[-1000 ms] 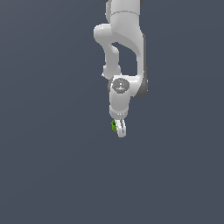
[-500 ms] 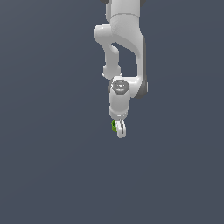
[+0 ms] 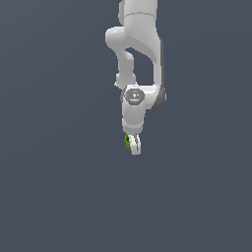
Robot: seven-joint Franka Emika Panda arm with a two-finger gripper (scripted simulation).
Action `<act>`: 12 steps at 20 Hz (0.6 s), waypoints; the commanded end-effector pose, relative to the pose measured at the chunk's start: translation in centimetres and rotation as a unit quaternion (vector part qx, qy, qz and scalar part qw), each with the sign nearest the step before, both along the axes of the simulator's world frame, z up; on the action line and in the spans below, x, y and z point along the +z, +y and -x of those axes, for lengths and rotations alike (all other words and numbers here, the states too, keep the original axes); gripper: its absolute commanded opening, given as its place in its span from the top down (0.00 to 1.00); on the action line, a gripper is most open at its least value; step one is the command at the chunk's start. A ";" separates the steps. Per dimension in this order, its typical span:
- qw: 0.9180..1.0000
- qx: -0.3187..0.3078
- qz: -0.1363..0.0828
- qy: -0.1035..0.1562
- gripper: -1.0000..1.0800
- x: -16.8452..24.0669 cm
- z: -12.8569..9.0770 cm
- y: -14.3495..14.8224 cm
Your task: Pick up the object and move it to a goal position.
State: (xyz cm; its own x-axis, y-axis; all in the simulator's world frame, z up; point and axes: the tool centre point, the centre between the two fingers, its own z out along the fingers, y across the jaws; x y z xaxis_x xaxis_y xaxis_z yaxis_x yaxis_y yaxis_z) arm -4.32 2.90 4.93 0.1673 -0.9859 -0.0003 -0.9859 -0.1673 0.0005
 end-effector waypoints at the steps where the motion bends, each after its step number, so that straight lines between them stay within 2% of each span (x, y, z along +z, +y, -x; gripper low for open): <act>1: 1.000 0.000 0.000 -0.001 1.00 0.9 -0.3 -0.5; 12: 1.000 -0.001 0.000 -0.001 1.00 8.4 -2.0 -5.4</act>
State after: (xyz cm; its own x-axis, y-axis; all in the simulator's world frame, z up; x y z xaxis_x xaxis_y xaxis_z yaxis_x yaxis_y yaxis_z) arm -2.63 -1.63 11.94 0.1659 -0.9861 -0.0003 -0.9861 -0.1659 0.0004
